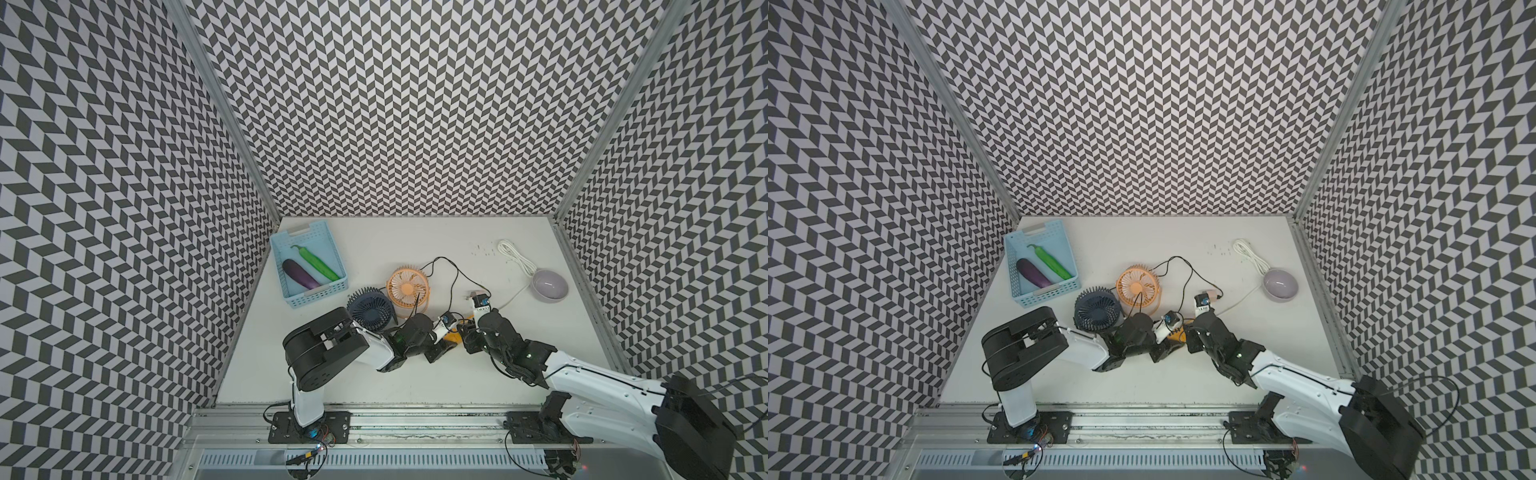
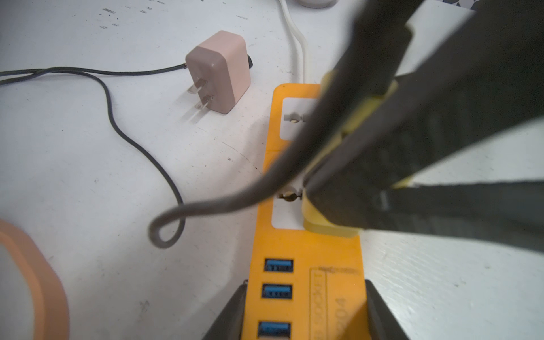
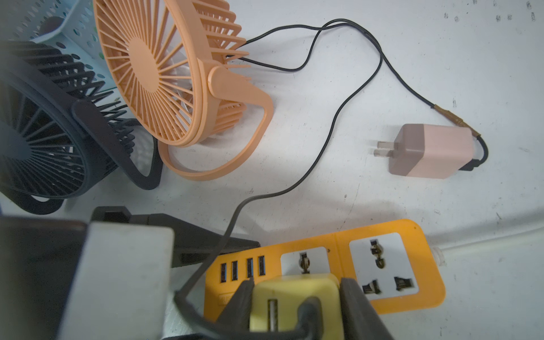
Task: Unplug the desk fan from the power strip
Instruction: Remove the plug from the socket.
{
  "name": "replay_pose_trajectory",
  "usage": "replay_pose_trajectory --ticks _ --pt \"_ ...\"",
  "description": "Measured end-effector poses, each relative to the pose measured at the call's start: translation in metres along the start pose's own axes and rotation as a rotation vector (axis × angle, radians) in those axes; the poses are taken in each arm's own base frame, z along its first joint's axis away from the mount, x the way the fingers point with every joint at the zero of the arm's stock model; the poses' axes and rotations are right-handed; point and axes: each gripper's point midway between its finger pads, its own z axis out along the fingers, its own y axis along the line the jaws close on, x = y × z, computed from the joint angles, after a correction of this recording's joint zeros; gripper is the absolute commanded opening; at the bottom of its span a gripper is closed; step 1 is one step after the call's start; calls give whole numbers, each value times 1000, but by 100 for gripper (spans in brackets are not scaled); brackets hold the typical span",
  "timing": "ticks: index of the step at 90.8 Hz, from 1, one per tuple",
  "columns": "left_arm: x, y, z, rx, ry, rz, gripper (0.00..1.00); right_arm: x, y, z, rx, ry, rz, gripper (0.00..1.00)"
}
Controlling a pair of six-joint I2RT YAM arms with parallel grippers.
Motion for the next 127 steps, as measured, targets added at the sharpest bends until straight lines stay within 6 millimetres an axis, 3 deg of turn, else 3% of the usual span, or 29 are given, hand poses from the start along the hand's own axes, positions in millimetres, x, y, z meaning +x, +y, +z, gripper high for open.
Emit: replay_pose_trajectory --ticks 39,83,95,112,127 --pt "0 0 0 0 -2 -5 10 -3 -4 -1 -51 25 79 16" --pt "1 -1 -3 3 1 0 8 2 10 -6 -4 -20 -70 15" --pt "1 0 -3 -2 0 -6 7 -5 7 -8 -17 -31 -26 15" --pt "1 4 -3 -19 1 -21 6 -34 10 -13 -138 -88 97 14" --pt "1 5 -3 -21 0 -23 7 -32 13 -13 -164 -74 109 15"
